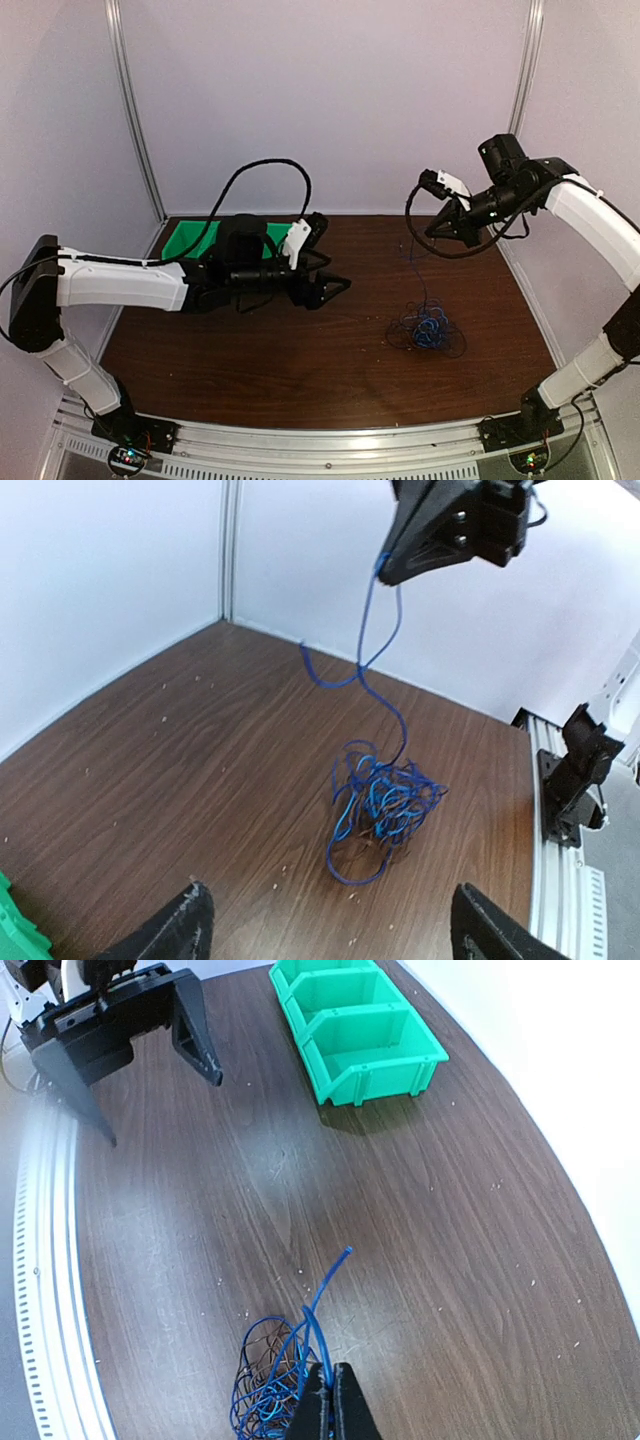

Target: Untangle the cables

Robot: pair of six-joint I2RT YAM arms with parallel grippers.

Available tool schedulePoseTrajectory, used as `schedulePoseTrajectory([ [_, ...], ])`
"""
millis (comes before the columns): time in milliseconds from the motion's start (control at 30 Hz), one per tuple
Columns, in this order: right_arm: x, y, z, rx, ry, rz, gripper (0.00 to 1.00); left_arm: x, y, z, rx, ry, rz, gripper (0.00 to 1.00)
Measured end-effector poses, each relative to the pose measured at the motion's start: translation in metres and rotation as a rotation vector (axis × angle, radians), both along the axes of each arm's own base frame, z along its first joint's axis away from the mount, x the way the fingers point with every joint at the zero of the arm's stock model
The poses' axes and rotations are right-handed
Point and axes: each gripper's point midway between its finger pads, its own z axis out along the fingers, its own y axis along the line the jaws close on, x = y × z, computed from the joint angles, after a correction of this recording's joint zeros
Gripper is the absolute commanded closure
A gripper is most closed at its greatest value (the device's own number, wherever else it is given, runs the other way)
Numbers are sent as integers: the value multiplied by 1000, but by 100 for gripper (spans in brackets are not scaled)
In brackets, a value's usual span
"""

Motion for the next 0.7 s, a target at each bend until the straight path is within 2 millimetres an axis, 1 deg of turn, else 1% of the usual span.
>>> schedulePoseTrajectory([
  [67,0,8,11,3,-6,20,100,-7,-9,16,-64,-42,-11,17],
  [167,-4,26,29,18,-25,67,100,-17,-22,43,-168,-110,-34,18],
  [233,-8,33,38,28,-37,90,100,-22,-32,55,-226,-141,-49,20],
  [300,-12,38,44,37,-44,103,100,-22,-46,60,-276,-158,-53,38],
  [333,-13,39,46,40,-45,107,100,-23,-54,59,-296,-163,-53,47],
  [367,-13,40,47,42,-45,107,100,-23,-61,56,-311,-166,-55,50],
  [400,-14,40,47,42,-41,105,100,-24,-68,52,-319,-161,-58,50],
  [433,-14,39,46,41,-38,103,100,-24,-76,46,-323,-164,-65,48],
  [533,-14,39,46,40,-30,99,100,-20,-101,28,-328,-144,-78,38],
  [600,-14,39,46,41,-25,93,100,-14,-114,21,-334,-134,-79,35],
  [667,-14,39,46,44,-19,86,100,-7,-127,16,-346,-128,-77,35],
  [700,-14,39,46,46,-17,82,100,-4,-133,14,-354,-124,-77,40],
])
